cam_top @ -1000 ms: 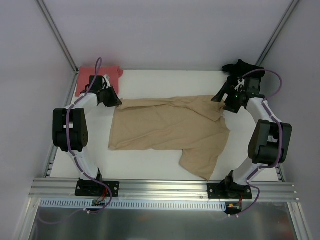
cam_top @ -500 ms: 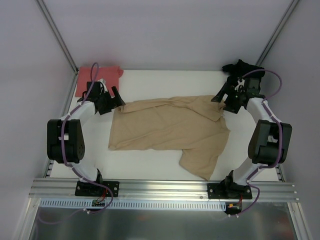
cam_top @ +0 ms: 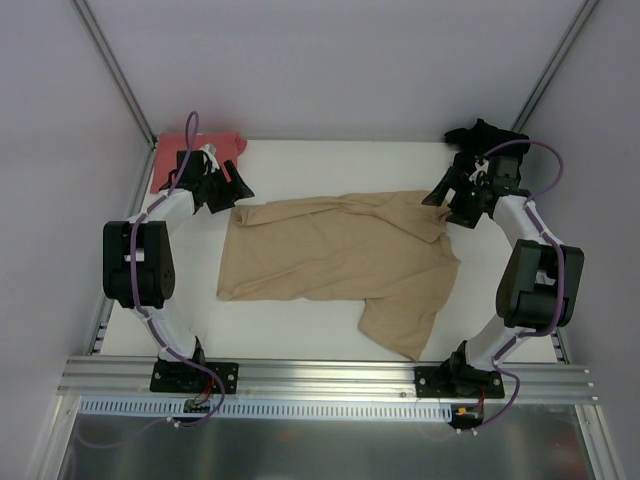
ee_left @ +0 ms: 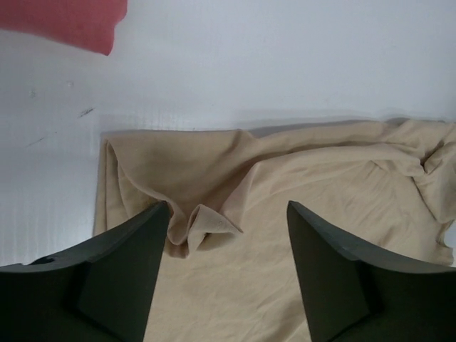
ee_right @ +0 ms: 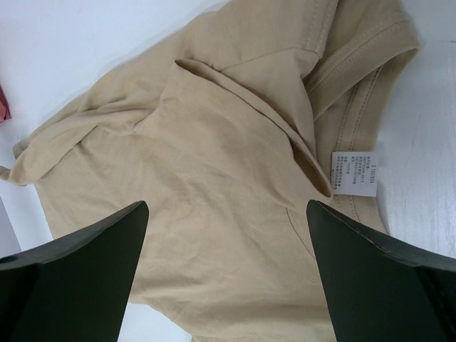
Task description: Fold and stack the t-shirts
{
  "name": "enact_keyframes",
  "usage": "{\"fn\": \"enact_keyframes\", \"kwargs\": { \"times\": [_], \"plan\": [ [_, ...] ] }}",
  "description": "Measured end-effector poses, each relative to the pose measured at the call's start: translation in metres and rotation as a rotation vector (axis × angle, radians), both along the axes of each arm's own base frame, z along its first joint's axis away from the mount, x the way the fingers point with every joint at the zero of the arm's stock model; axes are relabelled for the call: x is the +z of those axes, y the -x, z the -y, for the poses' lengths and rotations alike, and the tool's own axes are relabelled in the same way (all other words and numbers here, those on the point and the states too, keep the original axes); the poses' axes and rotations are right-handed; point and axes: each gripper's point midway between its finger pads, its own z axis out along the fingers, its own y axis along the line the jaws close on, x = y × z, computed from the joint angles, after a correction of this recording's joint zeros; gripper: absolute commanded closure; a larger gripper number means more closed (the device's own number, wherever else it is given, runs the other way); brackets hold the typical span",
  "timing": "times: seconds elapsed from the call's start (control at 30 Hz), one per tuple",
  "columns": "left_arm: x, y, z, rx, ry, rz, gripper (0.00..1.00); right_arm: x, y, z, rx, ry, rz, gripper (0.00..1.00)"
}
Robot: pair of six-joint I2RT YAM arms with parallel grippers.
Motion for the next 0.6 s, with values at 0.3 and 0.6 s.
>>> {"fn": "enact_keyframes", "kwargs": {
  "times": [0.3, 0.6],
  "plan": [
    [-0.008, -0.002, 0.009, -0.032, 0.048, -0.041, 0.38, -0.001, 0.001, 0.0, 0.0, -0.001, -0.006, 0.0],
    [-0.011, 0.002, 0.012, -0.043, 0.061, -0.07, 0.61, -0.001, 0.002, 0.0, -0.001, -0.001, -0.01, 0.01]
  ]
}}
